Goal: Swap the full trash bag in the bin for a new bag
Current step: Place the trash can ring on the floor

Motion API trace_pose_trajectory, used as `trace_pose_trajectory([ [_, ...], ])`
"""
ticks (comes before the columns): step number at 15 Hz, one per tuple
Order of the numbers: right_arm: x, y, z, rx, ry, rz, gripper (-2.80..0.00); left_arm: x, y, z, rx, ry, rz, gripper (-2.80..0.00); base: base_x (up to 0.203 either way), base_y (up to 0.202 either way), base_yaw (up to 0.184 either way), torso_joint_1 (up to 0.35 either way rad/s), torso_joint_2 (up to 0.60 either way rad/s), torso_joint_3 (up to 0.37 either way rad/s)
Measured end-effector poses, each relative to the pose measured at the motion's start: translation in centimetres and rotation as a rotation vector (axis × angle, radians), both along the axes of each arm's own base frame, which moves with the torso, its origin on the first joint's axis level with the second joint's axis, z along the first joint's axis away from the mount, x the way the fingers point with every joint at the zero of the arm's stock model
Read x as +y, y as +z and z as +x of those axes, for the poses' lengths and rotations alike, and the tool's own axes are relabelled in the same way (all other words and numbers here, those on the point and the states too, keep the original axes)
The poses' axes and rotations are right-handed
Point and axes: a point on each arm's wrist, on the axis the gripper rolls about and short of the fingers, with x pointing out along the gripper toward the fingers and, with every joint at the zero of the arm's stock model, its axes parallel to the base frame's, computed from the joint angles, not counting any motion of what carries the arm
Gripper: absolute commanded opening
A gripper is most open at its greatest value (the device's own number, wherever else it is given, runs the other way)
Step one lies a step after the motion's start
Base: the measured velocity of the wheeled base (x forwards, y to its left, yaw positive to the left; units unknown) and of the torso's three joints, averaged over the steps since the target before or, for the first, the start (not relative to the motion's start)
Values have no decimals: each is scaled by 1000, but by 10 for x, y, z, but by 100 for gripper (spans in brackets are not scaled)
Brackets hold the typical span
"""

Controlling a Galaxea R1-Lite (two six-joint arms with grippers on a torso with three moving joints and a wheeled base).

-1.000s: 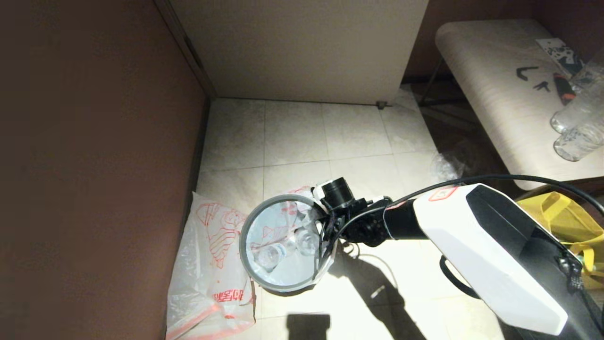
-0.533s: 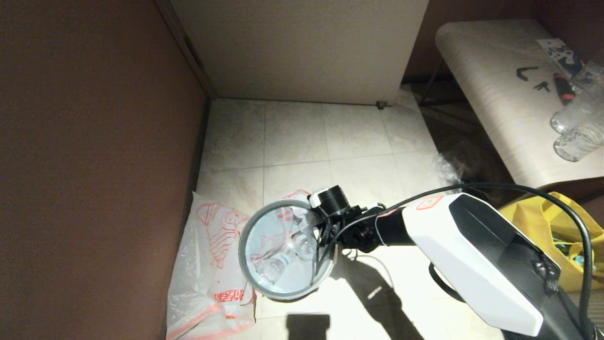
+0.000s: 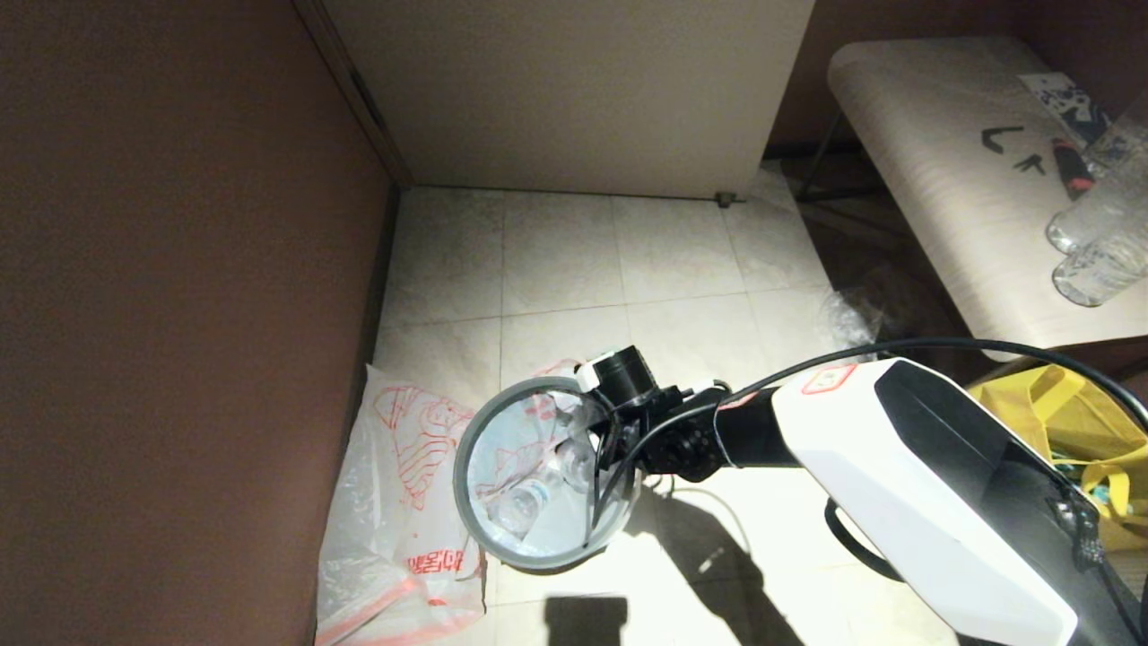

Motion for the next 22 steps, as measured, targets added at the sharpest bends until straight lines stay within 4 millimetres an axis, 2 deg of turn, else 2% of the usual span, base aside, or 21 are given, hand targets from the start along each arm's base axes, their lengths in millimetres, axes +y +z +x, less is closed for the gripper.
trace_pose_trajectory([
  [5, -5, 18, -15, 7, 10, 10, -280, 0, 0, 0, 0, 0, 0, -280, 0, 0, 0, 0, 0, 0],
  [8, -9, 35, -33, 34, 11, 40, -280, 0, 0, 0, 0, 0, 0, -280, 0, 0, 0, 0, 0, 0],
  [13, -16, 74, -77, 201, 74, 132, -280, 0, 0, 0, 0, 0, 0, -280, 0, 0, 0, 0, 0, 0],
  [15, -17, 89, -87, 195, 87, 156, -280, 0, 0, 0, 0, 1, 0, -280, 0, 0, 0, 0, 0, 0],
  [17, -30, 104, -83, 170, 63, 182, -280, 0, 0, 0, 0, 0, 0, -280, 0, 0, 0, 0, 0, 0],
  [19, -60, 117, -63, 140, -14, 209, -280, 0, 0, 0, 0, 0, 0, -280, 0, 0, 0, 0, 0, 0],
  [22, -116, 130, -29, 113, -129, 261, -280, 0, 0, 0, 0, 0, 0, -280, 0, 0, 0, 0, 0, 0],
])
